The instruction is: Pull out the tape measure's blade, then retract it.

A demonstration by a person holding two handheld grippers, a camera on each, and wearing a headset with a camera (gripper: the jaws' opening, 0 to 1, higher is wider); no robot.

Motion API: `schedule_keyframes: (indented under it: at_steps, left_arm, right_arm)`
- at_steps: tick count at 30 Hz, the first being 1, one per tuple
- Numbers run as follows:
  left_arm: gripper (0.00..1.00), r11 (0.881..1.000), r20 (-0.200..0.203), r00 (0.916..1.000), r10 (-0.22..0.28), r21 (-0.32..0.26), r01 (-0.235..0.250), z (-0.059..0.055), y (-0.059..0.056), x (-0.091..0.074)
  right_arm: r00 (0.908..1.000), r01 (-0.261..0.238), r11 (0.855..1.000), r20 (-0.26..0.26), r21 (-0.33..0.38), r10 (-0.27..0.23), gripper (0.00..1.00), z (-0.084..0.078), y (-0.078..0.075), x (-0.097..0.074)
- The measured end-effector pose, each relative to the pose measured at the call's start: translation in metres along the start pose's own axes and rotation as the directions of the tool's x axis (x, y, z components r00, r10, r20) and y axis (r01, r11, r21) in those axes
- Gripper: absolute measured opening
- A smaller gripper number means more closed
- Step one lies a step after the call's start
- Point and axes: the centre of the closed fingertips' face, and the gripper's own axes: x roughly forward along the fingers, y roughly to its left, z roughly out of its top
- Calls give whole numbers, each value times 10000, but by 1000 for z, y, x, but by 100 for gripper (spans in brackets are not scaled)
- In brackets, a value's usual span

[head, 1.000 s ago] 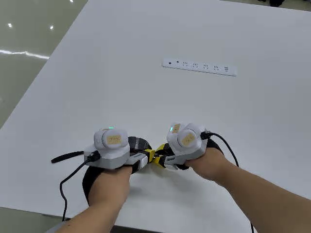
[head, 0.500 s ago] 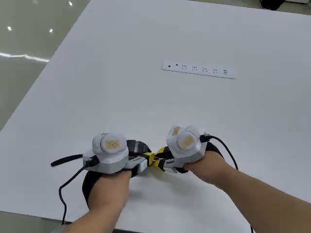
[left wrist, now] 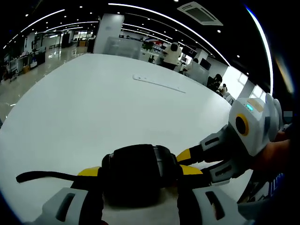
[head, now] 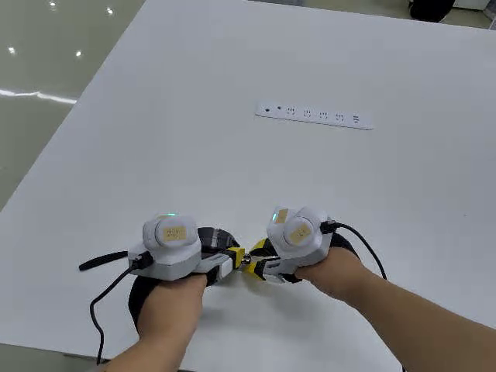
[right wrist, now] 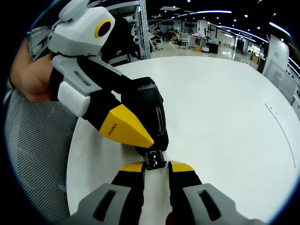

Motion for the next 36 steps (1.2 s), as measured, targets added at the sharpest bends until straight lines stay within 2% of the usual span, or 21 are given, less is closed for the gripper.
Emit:
schedule_keyframes:
  at_steps: [15, 18, 22, 25, 29, 36]
  left_arm:
    - [60, 9977, 11, 9996, -266, 627, 265, 2, 2, -7]
    - [61, 9934, 4, 9994, -343, 1100, 341, 4, 1, -9]
    - [61, 9919, -28, 9991, -429, 1197, 429, 6, 3, -13]
    - [61, 9844, -160, 9984, -541, 1669, 560, 6, 1, -14]
    - [61, 9813, -106, 9983, -572, 1833, 582, 10, 1, -19]
    - [61, 9612, -49, 9970, -776, 2653, 761, 13, 2, -27]
  right_arm:
    - [9981, 256, 9989, 555, 399, -278, 19, 5, 0, -12]
    - [9973, 363, 9985, 627, 398, -388, 20, 7, 2, -16]
    - [9944, 537, 9964, 872, 650, -593, 21, 11, 1, -22]
    - [9897, 696, 9938, 1188, 866, -797, 23, 13, 0, -28]
    - [9864, 807, 9911, 1345, 1061, -947, 25, 13, -1, -34]
    - [9782, 1010, 9811, 1633, 1651, -1282, 27, 8, 0, -46]
